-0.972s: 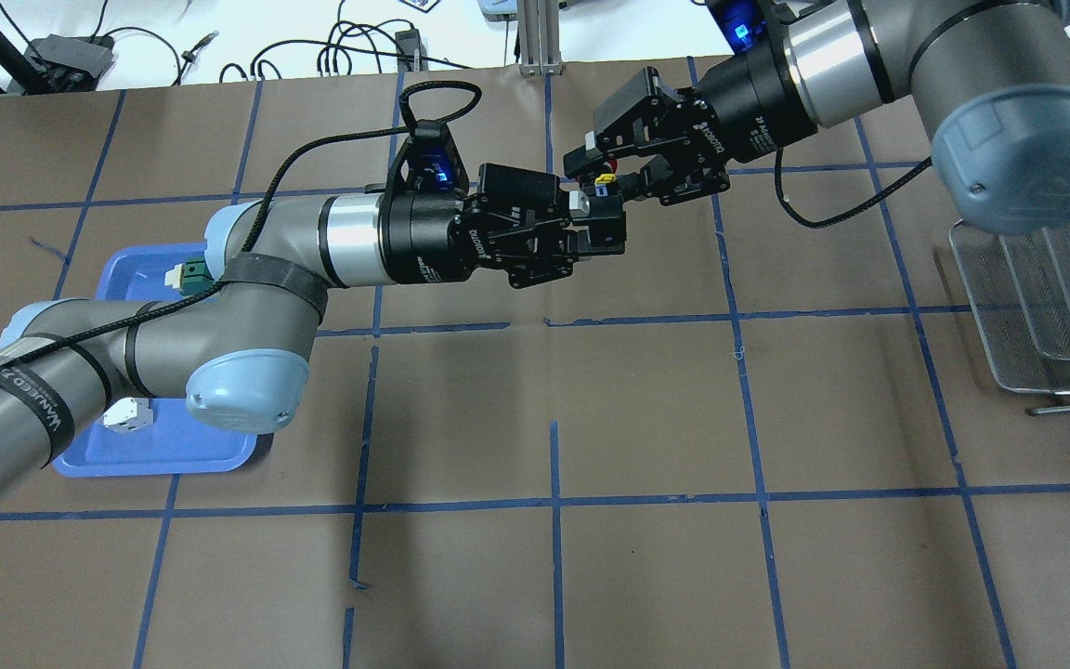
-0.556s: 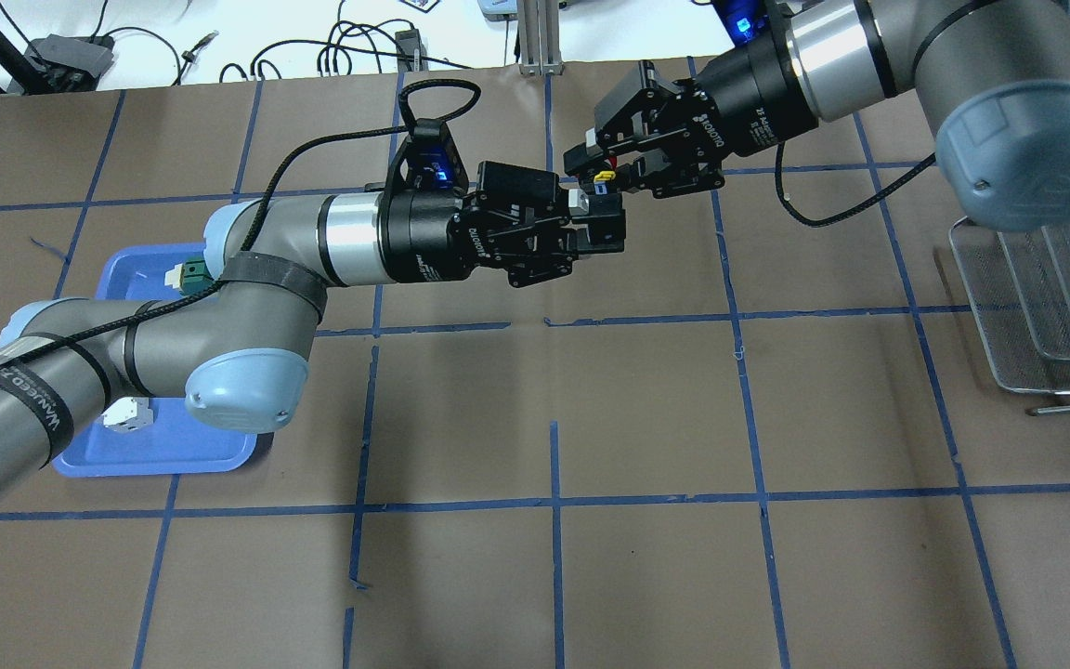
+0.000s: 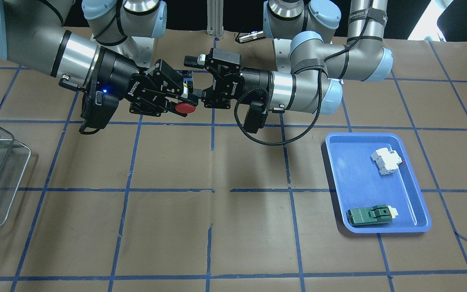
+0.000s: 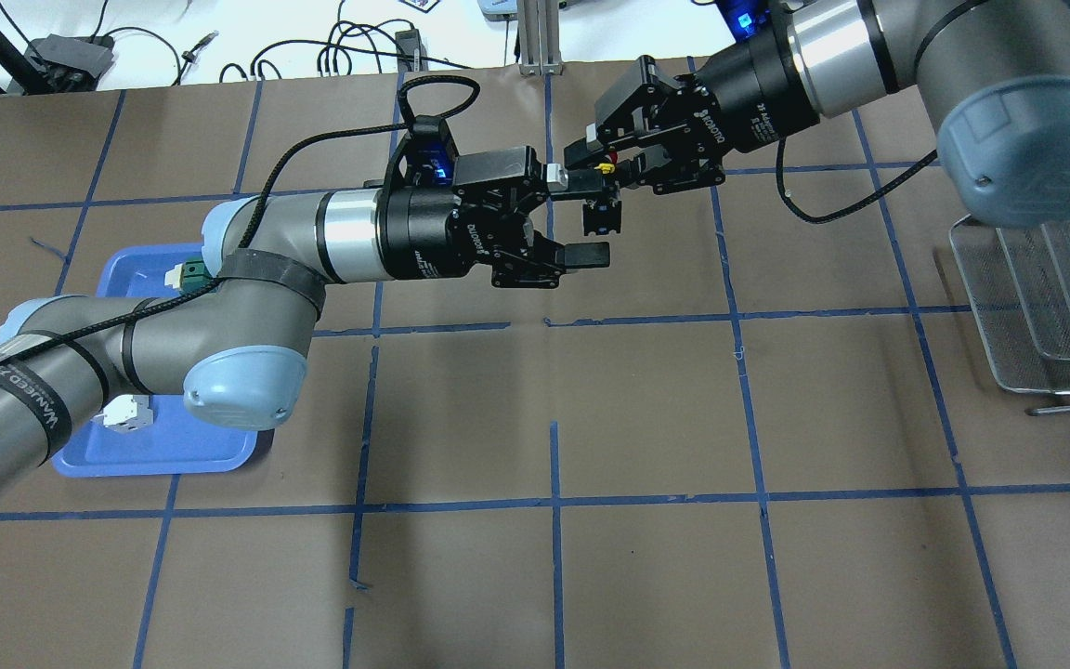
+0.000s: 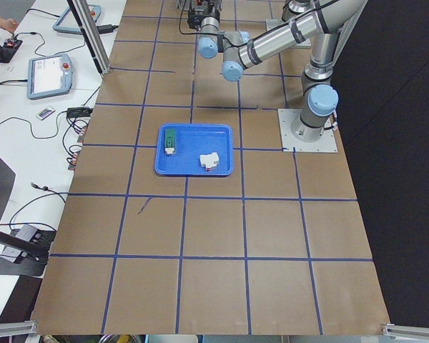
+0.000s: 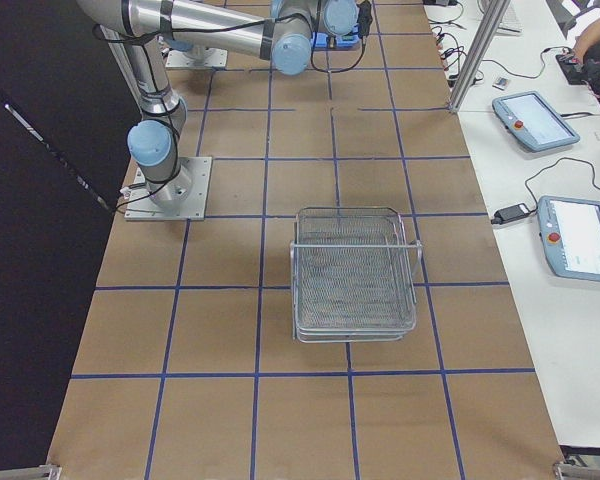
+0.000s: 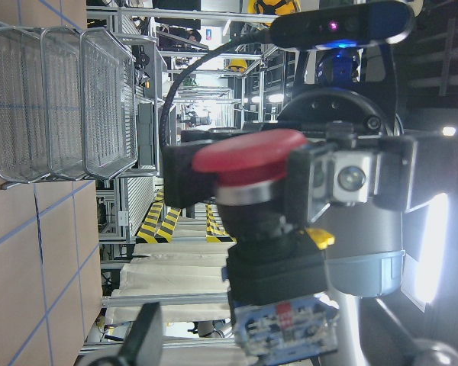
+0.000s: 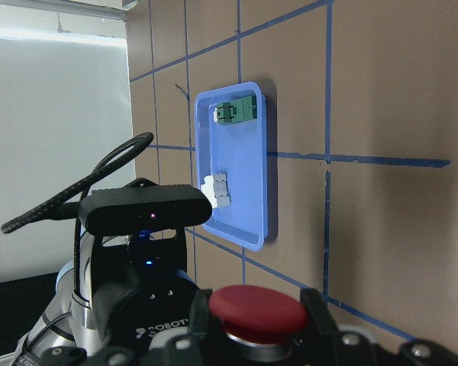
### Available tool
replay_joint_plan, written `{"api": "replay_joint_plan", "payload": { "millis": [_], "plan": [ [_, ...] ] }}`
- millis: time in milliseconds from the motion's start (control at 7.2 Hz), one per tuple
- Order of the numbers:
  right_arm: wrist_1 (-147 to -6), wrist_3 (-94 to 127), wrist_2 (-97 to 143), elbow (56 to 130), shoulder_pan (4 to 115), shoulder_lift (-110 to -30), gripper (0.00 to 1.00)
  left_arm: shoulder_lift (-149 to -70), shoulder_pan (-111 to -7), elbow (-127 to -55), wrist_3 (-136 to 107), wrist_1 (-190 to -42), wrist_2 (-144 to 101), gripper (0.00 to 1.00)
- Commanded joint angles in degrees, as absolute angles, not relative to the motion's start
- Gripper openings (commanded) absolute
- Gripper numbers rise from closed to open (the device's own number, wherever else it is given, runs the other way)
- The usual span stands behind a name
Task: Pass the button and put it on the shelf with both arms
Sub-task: 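Open and withdraw the left gripper while the right gripper carries the button to the baskets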
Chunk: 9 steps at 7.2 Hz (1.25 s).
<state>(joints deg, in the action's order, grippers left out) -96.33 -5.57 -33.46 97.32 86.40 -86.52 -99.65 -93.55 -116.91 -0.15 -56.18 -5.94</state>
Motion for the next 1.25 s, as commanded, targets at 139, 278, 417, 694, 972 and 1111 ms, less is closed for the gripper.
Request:
{"api": "replay_joint_plan", "payload": {
  "millis": [139, 278, 417, 694, 972, 1111],
  "plan": [
    [-96.24, -5.71, -41.86, 93.62, 84.29, -87.7, 0.22, -98.71, -84.87, -113.29, -10.28, -56.25, 2.88, 1.0],
    [-96.33, -6.23, -48.54, 92.91, 84.2, -88.93, 0.23, -98.7, -82.38, -113.81, -10.28, -56.25, 3.25, 1.0],
    [-97.29, -7.89, -55.82, 92.81, 83.85, -90.16, 0.23, -98.79, -81.22, -112.6, -10.37, -56.34, 9.43, 1.0],
    [-95.99, -16.66, -76.28, 92.99, 80.27, -95.34, 0.23, -98.27, -79.9, -111.1, -10.46, -56.42, 27.11, 1.0],
    [-93.43, -20.7, -84.76, 92.99, 72.37, -97.2, 0.24, -96.34, -80.85, -111.0, -10.46, -57.12, 48.84, 1.0],
    [-93.51, -33.18, -86.03, 93.16, 66.59, -96.95, 0.24, -94.33, -81.21, -110.48, -10.37, -58.96, 58.26, 1.0]
  ]
}}
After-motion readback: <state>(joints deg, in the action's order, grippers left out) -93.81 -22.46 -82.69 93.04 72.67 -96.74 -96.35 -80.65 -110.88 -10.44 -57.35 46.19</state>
